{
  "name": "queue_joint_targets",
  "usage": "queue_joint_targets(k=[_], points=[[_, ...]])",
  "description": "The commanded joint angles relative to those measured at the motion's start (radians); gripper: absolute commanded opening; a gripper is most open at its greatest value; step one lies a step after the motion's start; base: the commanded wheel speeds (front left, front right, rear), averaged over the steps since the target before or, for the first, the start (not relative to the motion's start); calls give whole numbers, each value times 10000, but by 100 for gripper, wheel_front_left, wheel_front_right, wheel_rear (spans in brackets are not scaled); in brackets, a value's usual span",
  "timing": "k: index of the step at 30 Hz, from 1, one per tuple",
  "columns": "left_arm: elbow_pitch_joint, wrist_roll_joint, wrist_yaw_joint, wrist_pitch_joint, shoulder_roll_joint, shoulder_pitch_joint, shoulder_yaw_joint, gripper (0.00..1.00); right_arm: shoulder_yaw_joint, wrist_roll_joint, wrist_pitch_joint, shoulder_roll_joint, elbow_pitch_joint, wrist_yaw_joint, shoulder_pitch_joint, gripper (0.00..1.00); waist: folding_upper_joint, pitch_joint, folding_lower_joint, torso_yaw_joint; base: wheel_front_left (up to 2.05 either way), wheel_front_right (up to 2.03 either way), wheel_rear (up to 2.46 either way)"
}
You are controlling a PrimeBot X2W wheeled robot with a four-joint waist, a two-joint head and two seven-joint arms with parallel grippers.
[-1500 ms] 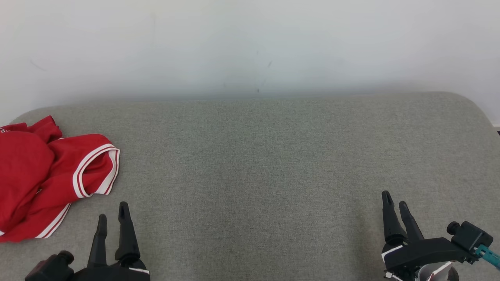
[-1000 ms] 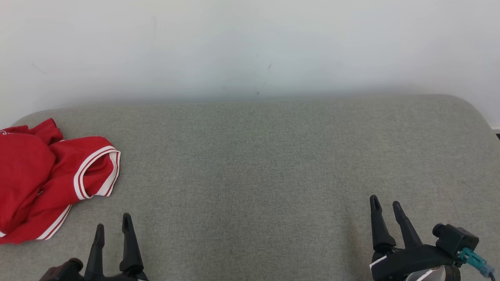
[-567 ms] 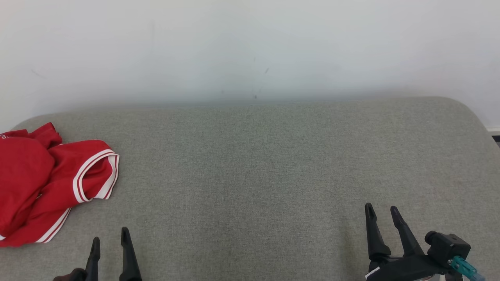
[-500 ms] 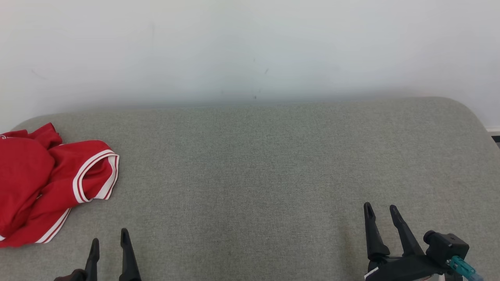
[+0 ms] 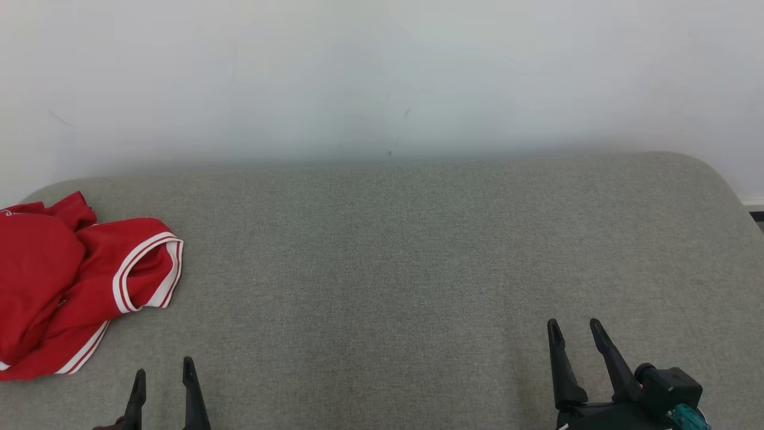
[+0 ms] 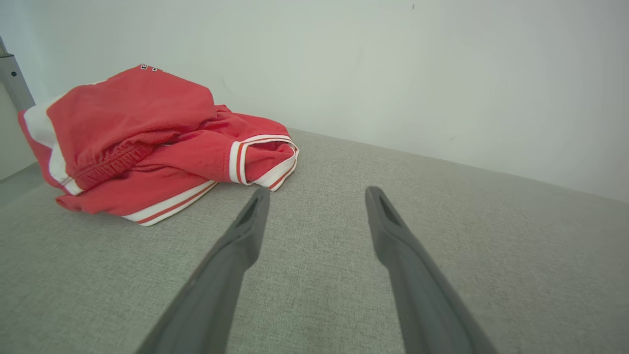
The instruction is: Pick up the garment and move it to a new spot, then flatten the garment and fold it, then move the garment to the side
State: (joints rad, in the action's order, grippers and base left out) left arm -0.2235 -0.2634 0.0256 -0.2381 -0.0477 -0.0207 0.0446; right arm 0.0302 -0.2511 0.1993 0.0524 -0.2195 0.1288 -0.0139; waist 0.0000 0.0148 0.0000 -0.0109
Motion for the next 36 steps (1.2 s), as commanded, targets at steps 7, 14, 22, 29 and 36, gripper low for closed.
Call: queue_joint_targets(k=[7, 14, 22, 29, 36], points=[[-81, 800, 10, -126, -39, -151, 153, 100, 221, 843, 268, -17, 11, 31, 160, 100, 0, 34, 0, 2, 0, 0, 0], [-66, 1341, 88, -200, -41, -233, 209, 100, 294, 1429, 458, -24, -53, 33, 242, 100, 0, 73, 0, -10, 0, 0, 0], [147, 2170, -266, -261, -49, -432, 334, 100, 268, 1954, 675, -33, 70, 34, 391, 100, 0, 108, 0, -74, 0, 0, 0], [247, 2300, -550, -265, -50, -511, 474, 100, 61, 1876, 673, -34, 86, 36, 459, 100, 0, 131, 0, -71, 0, 0, 0], [210, 2176, -952, -265, -44, -614, 502, 100, -119, 1760, 673, -31, 3, 35, 491, 100, 0, 148, 0, -65, 0, 0, 0]])
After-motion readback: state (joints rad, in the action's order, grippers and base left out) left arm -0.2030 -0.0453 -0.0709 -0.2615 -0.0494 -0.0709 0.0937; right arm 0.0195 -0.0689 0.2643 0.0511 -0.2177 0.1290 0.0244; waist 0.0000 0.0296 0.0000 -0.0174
